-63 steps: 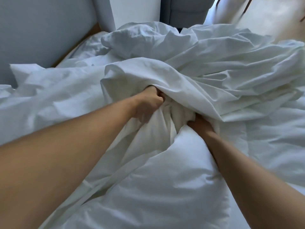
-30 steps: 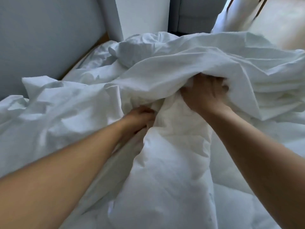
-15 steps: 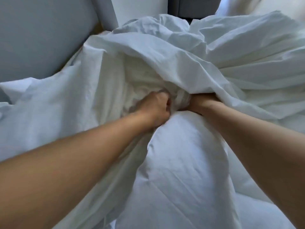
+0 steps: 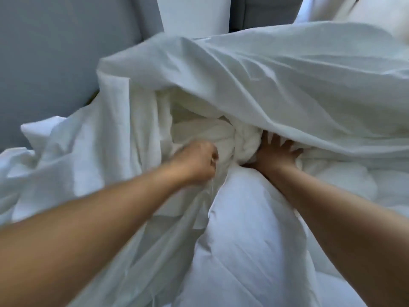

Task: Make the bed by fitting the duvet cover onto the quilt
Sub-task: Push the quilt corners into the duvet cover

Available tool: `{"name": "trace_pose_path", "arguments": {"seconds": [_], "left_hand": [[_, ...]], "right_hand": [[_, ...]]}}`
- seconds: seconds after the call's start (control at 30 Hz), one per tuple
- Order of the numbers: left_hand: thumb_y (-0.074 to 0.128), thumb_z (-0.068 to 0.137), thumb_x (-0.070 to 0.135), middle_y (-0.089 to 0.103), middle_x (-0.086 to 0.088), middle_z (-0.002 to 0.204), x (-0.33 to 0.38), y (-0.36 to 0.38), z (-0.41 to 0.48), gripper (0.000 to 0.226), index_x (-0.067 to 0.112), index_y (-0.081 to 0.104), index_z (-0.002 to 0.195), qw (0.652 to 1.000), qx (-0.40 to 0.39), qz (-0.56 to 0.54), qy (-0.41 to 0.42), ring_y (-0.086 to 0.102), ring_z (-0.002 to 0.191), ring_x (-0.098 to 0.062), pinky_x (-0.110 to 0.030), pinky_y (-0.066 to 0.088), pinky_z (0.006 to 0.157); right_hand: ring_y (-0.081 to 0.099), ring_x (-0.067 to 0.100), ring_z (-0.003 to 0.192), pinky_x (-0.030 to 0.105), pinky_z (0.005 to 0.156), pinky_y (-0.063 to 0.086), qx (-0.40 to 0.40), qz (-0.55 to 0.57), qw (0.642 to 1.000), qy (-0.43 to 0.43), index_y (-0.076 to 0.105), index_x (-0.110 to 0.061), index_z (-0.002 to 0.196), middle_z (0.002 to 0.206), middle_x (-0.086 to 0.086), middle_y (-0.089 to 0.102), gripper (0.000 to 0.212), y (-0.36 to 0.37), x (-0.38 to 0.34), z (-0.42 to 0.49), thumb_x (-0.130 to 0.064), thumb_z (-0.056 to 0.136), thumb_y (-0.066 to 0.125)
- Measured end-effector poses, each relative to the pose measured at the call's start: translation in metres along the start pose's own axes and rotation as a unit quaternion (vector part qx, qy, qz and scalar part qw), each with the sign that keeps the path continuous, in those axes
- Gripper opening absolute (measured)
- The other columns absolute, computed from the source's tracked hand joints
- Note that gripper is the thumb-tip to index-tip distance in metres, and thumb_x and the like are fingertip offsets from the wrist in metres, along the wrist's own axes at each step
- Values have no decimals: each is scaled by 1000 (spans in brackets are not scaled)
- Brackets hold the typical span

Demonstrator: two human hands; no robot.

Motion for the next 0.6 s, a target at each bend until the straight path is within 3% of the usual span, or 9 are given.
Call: {"name": "trace_pose_path", "arguments": {"seconds": [0.07, 0.13, 0.17, 0.23, 0.33, 0.4, 0.47, 0.53, 0.6], "left_hand": [[58, 93, 28, 64, -10, 111, 2, 48, -40, 19, 17, 68, 104, 996, -23, 87, 17, 61, 104, -31, -35, 44, 85], [64, 87, 33, 64, -10, 97, -7, 61, -55, 18, 15, 69, 89, 980, 65, 178, 59, 61, 90, -32, -39, 42, 81], [63, 85, 37, 65, -9, 92, -13, 61, -57, 21, 17, 68, 85, 975, 89, 187, 78, 63, 85, -33, -39, 42, 78], [46, 85, 57, 66, -6, 103, -29, 77, -64, 39, 23, 60, 99, 989, 26, 137, 55, 64, 93, -32, -39, 40, 76], [52, 68, 74, 46, -7, 134, -46, 117, -75, 76, 27, 38, 127, 982, -159, 93, -34, 49, 123, -31, -43, 39, 93], [66, 63, 72, 33, -9, 144, -51, 131, -67, 96, 25, 28, 139, 972, -220, 59, -64, 35, 135, -34, -47, 32, 108], [76, 53, 71, 29, -11, 147, -51, 137, -55, 114, 24, 24, 142, 964, -252, 42, -71, 30, 139, -36, -47, 30, 112], [80, 46, 72, 28, -13, 147, -53, 140, -51, 123, 23, 23, 143, 963, -261, 37, -61, 30, 139, -38, -47, 31, 112], [81, 54, 68, 30, -16, 149, -59, 144, -51, 119, 19, 24, 146, 965, -252, 8, -77, 31, 140, -40, -47, 31, 113]], "right_hand": [[4, 42, 151, 67, 116, 9, 24, -55, 998, 3, -1, -32, 159, 167, 8, 3, 113, 0, -3, 2, -93, 70, 36], [10, 34, 152, 59, 118, 14, 53, -69, 996, -17, 7, -31, 159, 167, 8, 9, 107, 2, -3, 1, -89, 73, 36], [17, 23, 152, 52, 119, 20, 62, -6, 998, -27, 8, -28, 158, 166, 9, 12, 103, 4, -2, 1, -84, 78, 41], [30, -2, 143, 34, 116, 32, 47, 128, 990, -46, 15, -20, 158, 164, 14, 20, 96, 7, 1, 1, -70, 86, 56], [21, 31, 149, 59, 116, 20, 74, 23, 996, -35, 17, -32, 158, 163, 8, 23, 104, 0, -2, -6, -75, 75, 63], [21, 37, 148, 62, 115, 21, 123, -7, 991, -45, 23, -28, 157, 161, 11, 28, 81, -9, -8, -14, -58, 90, 57], [28, 38, 145, 59, 114, 24, 197, 33, 978, -59, 34, -23, 154, 156, 15, 36, 63, -27, -9, -26, -40, 96, 52], [40, 38, 139, 55, 113, 28, 278, 143, 946, -83, 46, -21, 148, 148, 18, 49, 61, -56, -2, -28, -45, 93, 56], [56, 40, 122, 53, 101, 40, 354, 253, 892, -124, 49, -29, 146, 133, 17, 61, 63, -101, -12, -32, -55, 88, 55]]}}
Point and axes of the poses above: each hand's wrist, its own z-axis towards the middle knuckle, its own y-axis out of the palm, x = y × z, the point moved 4 cm from there along z, towards the middle knuckle
